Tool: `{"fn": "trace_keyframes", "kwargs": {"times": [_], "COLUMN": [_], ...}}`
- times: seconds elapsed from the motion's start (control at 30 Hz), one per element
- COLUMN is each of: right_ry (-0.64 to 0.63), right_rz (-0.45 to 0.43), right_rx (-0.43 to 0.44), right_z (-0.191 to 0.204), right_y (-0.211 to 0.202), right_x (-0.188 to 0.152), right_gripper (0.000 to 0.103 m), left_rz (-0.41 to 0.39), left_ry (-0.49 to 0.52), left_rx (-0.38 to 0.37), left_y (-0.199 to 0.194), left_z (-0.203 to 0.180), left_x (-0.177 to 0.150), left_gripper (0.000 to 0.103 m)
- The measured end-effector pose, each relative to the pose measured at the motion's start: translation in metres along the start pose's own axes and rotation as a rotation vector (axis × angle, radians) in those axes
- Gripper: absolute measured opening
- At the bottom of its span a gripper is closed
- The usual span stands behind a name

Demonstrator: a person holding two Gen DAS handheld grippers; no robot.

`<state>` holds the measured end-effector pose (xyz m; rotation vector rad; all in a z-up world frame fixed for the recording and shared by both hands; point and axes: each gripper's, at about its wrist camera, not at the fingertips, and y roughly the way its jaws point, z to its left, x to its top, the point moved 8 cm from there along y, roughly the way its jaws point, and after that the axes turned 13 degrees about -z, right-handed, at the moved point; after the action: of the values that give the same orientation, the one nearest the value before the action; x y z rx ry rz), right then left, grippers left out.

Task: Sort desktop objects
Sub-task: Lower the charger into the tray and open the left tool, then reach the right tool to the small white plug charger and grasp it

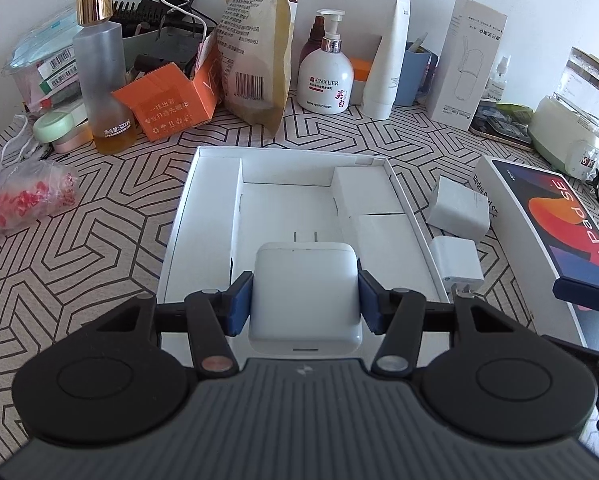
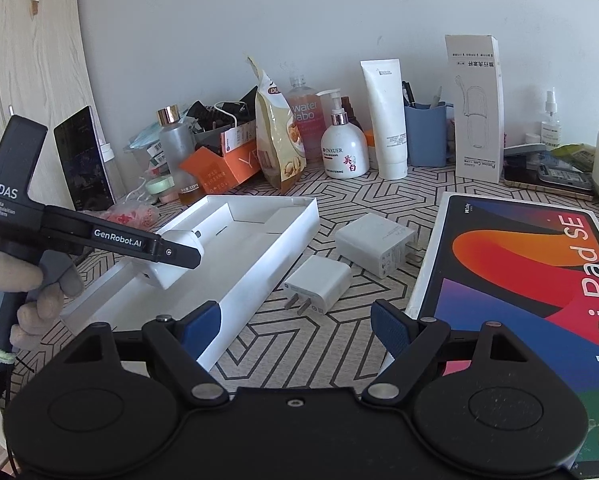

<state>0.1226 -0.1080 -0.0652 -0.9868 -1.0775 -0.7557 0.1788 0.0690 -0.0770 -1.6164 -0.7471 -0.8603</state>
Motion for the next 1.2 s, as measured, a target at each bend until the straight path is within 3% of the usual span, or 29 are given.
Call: {"fn": "trace_keyframes", "kwargs": {"times": [0.3,0.5,0.67,0.83,0.93,1.0,1.07,1.2], "right_ry": [-0.006,-0.018,-0.088,-0.101,-0.124,-0.117,-0.100,-0.132], "right_rz": [0.014,0.029,0.049,0.056,0.061,0.076,0.103,0.121], "right_rx": [0.007,-0.009,-0.020,-0.027,-0.036,-0.047,-0.043,-0.038], "right_z": [0.000,-0.001,0.006,0.005,0.008,0.009,0.011,0.022], "right_y": [0.006,0.008,0.008,0.002,0.006,0.012,0.019,0.027], "right_x": [-0.002,-0.003,-0.005,-0.007,-0.008,-0.010,-0.012,-0.005], "right_gripper": [0.086,0.086,0.086,0.086,0.085,0.080,0.065,0.056], "left_rz": [0.043,-0.016,-0.060,-0.051,-0.103,-0.161,-0.180,-0.183], "left_ry": [-0.017,-0.033,-0.040,-0.083,-0.062,-0.035,-0.039,-0.055], "left_rx": [0.006,0.010,-0.016,-0.028,-0.022,-0.030,-0.037,-0.027], "left_y": [0.015,0.000,-0.030,-0.054,-0.075,-0.091,-0.098,-0.101], "left_z": [0.001,0.002,-0.005,0.001,0.006,0.009,0.015,0.029], "left_x": [-0.005,0.004,-0.002,-0.019,-0.022,-0.023,-0.024,-0.029], "left_gripper": [0.054,0.056,0.076,0.078,0.083,0.090,0.091,0.091]}}
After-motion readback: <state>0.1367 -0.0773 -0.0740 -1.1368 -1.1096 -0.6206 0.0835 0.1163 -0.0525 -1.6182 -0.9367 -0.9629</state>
